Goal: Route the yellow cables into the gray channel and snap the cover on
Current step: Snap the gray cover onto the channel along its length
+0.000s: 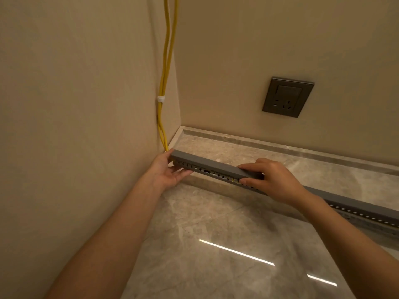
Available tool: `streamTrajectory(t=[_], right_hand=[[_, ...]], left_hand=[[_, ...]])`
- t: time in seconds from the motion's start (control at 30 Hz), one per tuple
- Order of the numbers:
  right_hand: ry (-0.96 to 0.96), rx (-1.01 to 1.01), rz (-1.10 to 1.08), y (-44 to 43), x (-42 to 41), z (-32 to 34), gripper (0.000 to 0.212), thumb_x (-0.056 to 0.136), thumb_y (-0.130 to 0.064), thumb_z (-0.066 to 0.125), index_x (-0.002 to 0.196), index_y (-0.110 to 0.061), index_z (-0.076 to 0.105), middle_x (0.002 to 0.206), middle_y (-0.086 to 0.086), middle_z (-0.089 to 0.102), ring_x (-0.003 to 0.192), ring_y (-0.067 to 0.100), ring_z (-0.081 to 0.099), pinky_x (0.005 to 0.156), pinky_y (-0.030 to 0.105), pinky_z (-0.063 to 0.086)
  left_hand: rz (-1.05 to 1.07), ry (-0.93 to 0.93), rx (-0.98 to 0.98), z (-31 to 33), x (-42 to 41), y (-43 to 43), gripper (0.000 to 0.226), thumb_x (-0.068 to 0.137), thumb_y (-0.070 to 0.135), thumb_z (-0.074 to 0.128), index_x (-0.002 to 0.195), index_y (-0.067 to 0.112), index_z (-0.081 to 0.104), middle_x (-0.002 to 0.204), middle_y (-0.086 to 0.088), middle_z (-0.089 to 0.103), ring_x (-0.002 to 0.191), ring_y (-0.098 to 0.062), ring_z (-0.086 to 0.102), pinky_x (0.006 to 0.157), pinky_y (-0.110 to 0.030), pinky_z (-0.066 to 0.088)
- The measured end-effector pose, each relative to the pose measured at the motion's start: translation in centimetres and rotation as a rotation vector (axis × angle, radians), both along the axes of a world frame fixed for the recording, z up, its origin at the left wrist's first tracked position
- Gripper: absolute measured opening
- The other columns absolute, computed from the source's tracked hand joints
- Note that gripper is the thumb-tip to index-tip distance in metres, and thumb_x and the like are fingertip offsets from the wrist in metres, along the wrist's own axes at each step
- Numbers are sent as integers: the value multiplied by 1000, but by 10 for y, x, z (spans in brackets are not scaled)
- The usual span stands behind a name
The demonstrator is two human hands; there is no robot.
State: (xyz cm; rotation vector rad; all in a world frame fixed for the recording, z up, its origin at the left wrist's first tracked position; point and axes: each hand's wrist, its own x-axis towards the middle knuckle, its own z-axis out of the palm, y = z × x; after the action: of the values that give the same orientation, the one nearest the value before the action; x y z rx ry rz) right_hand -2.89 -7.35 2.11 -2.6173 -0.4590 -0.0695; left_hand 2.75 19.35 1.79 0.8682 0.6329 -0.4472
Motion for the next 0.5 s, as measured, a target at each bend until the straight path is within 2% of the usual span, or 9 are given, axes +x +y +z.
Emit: streamTrajectory(t=[0.17, 0.33, 0.5], right_hand=[[22, -9, -39, -3, -1, 4, 38, 84, -38, 64, 121, -32, 60, 88, -5, 60, 80, 12, 54, 70, 33, 48], [30, 1, -43, -3, -4, -2, 36, 83, -36, 65, 119, -32, 61, 84, -14, 57, 77, 5, 52, 67, 26, 45], [60, 14, -64, -6, -6, -6, 35, 84, -37, 65, 118, -33, 62, 83, -20, 54, 78, 1, 51, 64, 18, 39]], left_hand=[[48, -60, -39, -4, -4, -3, 35, 94, 23, 50, 127, 10, 45, 126, -24, 52, 113, -39, 55, 57, -45, 57], [29, -196, 137, -8, -4, -8, 36, 98, 12, 40, 132, 25, 41, 131, -19, 47, 110, -37, 56, 65, -43, 54], [-51, -183, 205, -2, -6, -4, 17, 98, 21, 42, 110, 18, 53, 122, -22, 51, 88, -34, 63, 55, -39, 58]])
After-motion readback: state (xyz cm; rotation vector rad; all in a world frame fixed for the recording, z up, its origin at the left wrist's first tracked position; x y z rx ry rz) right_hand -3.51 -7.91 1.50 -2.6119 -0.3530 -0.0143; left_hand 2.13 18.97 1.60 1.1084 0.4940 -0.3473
